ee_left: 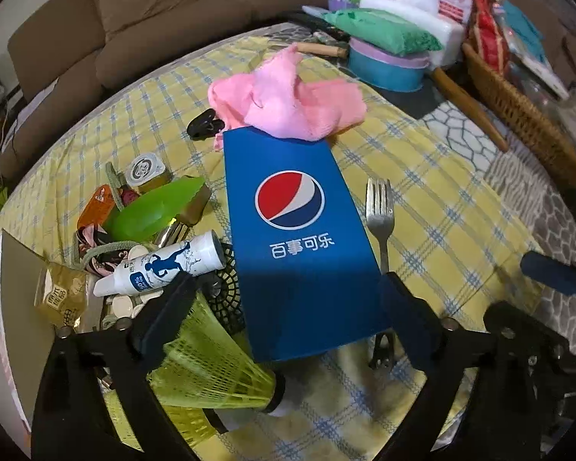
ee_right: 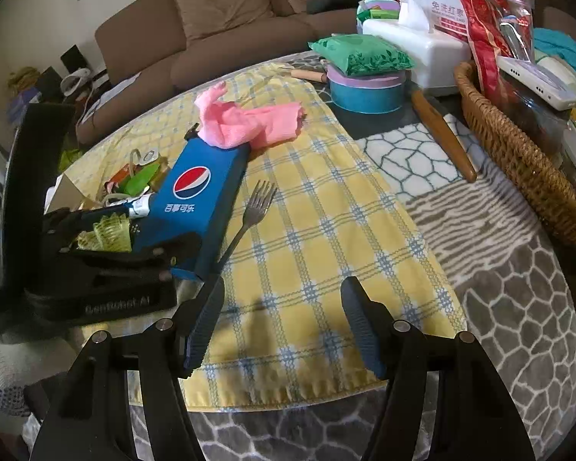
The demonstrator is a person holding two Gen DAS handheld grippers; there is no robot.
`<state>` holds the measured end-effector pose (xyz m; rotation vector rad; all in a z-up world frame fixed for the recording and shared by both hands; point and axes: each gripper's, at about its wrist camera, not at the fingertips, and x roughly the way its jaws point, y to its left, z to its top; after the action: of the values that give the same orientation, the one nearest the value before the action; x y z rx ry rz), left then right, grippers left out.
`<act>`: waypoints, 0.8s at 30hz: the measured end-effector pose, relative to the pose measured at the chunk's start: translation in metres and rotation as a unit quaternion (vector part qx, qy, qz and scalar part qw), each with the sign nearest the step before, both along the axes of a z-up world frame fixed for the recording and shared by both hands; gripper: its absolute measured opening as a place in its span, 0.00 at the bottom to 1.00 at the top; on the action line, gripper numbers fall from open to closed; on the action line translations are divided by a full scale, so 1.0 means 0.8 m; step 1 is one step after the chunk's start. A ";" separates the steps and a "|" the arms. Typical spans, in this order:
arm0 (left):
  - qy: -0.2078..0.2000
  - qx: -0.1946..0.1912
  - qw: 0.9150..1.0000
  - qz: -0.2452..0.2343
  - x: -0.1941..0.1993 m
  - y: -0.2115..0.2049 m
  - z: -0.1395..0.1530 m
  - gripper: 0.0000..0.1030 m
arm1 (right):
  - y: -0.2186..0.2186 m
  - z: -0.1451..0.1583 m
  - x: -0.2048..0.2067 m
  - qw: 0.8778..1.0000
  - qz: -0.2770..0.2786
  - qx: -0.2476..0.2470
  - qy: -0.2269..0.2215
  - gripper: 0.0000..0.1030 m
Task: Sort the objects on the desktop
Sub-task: 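Move the left tool over the blue Pepsi box on the cloth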
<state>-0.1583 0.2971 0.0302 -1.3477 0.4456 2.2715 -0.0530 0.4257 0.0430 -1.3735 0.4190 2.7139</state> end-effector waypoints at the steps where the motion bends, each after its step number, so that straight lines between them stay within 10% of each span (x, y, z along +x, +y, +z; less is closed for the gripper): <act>1: -0.002 0.003 1.000 0.002 -0.002 0.000 0.001 0.78 | 0.001 0.000 0.000 1.000 0.000 -0.002 0.000 0.63; 11: -0.019 0.019 1.000 0.013 -0.008 -0.009 0.006 0.56 | 0.013 0.001 0.004 0.999 -0.011 -0.038 0.008 0.63; 16: -0.034 0.063 0.997 0.039 -0.010 -0.017 0.013 0.97 | 0.008 0.000 0.001 1.000 -0.004 -0.030 0.005 0.63; 24: -0.048 0.001 0.999 0.017 -0.013 0.032 -0.014 1.00 | -0.007 -0.004 -0.001 1.000 0.015 -0.013 0.000 0.63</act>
<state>-0.1683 0.3227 0.0187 -1.4660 0.3921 2.2220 -0.0541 0.4201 0.0396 -1.3971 0.4386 2.7409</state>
